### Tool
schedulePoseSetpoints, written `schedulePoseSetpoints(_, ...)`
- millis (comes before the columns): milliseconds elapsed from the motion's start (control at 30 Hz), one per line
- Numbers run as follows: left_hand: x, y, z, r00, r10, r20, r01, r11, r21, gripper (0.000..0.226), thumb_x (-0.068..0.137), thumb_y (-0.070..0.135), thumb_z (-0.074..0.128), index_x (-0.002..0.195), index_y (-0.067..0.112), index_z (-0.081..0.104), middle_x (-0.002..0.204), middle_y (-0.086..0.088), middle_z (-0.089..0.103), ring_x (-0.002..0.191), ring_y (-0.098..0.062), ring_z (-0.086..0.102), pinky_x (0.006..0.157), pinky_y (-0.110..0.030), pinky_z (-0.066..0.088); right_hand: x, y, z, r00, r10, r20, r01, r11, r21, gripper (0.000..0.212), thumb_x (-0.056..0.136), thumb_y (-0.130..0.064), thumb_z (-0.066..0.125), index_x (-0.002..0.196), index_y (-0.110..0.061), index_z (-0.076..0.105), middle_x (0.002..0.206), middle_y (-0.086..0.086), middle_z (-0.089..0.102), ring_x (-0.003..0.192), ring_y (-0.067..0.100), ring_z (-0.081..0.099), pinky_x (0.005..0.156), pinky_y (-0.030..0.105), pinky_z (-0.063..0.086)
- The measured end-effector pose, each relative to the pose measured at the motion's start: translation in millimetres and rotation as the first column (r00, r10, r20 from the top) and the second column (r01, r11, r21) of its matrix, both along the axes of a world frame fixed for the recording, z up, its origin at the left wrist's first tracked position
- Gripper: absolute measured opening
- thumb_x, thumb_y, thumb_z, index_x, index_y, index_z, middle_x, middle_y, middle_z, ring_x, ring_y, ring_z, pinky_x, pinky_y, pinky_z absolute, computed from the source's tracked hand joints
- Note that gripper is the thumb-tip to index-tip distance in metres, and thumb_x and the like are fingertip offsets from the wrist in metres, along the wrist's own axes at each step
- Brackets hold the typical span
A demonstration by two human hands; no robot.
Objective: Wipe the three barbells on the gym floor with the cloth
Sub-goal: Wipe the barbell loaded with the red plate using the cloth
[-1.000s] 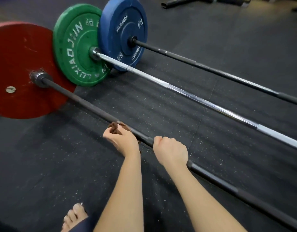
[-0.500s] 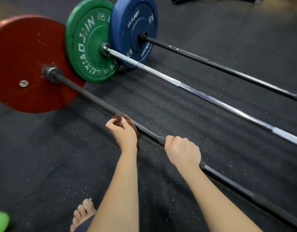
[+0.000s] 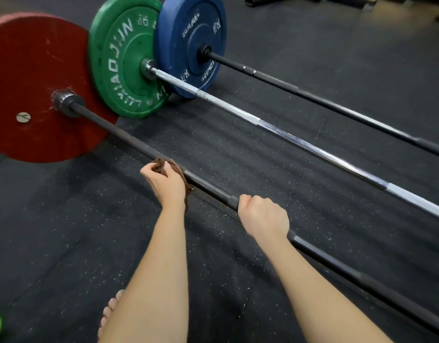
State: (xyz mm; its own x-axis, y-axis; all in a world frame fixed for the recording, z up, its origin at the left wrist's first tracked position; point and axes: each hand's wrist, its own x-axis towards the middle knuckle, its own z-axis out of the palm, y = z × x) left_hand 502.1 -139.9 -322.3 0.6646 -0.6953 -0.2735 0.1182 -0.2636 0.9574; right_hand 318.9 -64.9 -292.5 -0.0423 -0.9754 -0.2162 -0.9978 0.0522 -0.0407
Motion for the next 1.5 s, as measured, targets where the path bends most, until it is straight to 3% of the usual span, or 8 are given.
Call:
schedulePoseSetpoints(267,-4.1,8.6,-5.9,0.999,-0.038,-0.037,0.038,0.999,-0.001,0.016,0.108,0.030,0.045,0.120,0.034,0.035,0.138,-0.003,0.048,0.115,-0.022,0.057,0.089,-0.037,0.050,-0.8,0.9,-0.9,0.999,0.023,-0.039,-0.022,0.999,0.030,0.019,0.086,0.003,0.035,0.089,-0.015,0.038,0.068,0.000,0.041,0.057,0.021,0.036,0.052,0.032,0.029)
schedulePoseSetpoints(467,-14.1,4.4,-12.4,0.998,0.047,-0.029,-0.048,0.999,-0.020,0.018,0.107,0.030,0.047,0.119,0.035,0.034,0.139,-0.003,0.046,0.115,-0.022,0.056,0.095,-0.042,0.052,-9.3,-1.7,-4.1,0.993,0.104,-0.048,-0.100,0.992,0.077,0.034,0.092,0.000,0.035,0.123,-0.011,0.042,0.070,0.000,0.035,0.068,0.027,0.045,0.059,0.036,0.035)
schedulePoseSetpoints(733,-14.0,-0.6,-16.5,0.997,0.077,-0.023,-0.078,0.997,-0.022,0.013,0.106,0.036,0.046,0.115,0.038,0.036,0.130,0.001,0.052,0.111,-0.021,0.059,0.096,-0.049,0.053,7.9,-18.7,1.8,0.994,0.109,0.019,-0.110,0.988,0.108,0.023,0.089,0.005,0.041,0.098,-0.013,0.032,0.077,0.002,0.040,0.080,0.033,0.047,0.066,0.038,0.040)
schedulePoseSetpoints(900,-14.2,0.1,-15.2,0.998,0.057,0.036,-0.057,0.998,-0.023,0.016,0.107,0.027,0.046,0.117,0.035,0.036,0.132,0.002,0.049,0.112,-0.020,0.056,0.085,-0.036,0.047,62.6,-57.7,11.5,0.976,0.107,0.188,-0.113,0.993,0.021,0.008,0.098,-0.012,0.036,0.094,-0.015,0.042,0.089,0.004,0.055,0.077,0.033,0.051,0.069,0.037,0.043)
schedulePoseSetpoints(1033,-9.9,-2.3,-20.2,0.998,0.044,0.038,-0.043,0.999,-0.028,0.020,0.106,0.027,0.048,0.110,0.042,0.035,0.130,0.001,0.051,0.112,-0.022,0.056,0.093,-0.046,0.052,101.5,-109.5,5.7,0.919,-0.060,0.391,0.002,0.989,0.147,0.037,0.104,-0.034,0.024,0.103,-0.016,0.056,0.110,0.006,0.064,0.085,0.031,0.047,0.077,0.039,0.036)
schedulePoseSetpoints(1233,-10.7,-5.2,-26.4,0.998,0.055,0.038,-0.054,0.998,-0.031,0.019,0.106,0.031,0.047,0.108,0.044,0.033,0.127,0.002,0.053,0.109,-0.019,0.057,0.089,-0.043,0.052,103.8,-104.8,8.7,0.947,0.011,0.320,-0.083,0.973,0.214,0.032,0.106,-0.024,0.019,0.098,-0.015,0.049,0.108,0.008,0.064,0.096,0.034,0.059,0.086,0.043,0.049)
schedulePoseSetpoints(1333,-9.1,-9.2,-29.5,0.995,0.092,0.036,-0.091,0.995,-0.033,0.015,0.106,0.033,0.046,0.111,0.040,0.034,0.126,-0.002,0.053,0.107,-0.021,0.057,0.083,-0.038,0.047,108.1,-104.3,8.6,0.948,0.035,0.317,-0.099,0.977,0.190,0.020,0.102,-0.013,0.023,0.093,-0.015,0.040,0.104,0.009,0.061,0.089,0.033,0.055,0.077,0.044,0.050)
schedulePoseSetpoints(1500,19.5,-35.8,-22.3,0.988,0.136,0.067,-0.135,0.991,-0.018,0.015,0.107,0.034,0.044,0.113,0.042,0.032,0.129,-0.001,0.049,0.109,-0.021,0.056,0.086,-0.042,0.053,107.3,-101.4,8.7,0.954,0.033,0.297,-0.078,0.987,0.141,0.025,0.101,-0.011,0.025,0.102,-0.011,0.050,0.104,0.010,0.065,0.091,0.035,0.059,0.081,0.042,0.052)
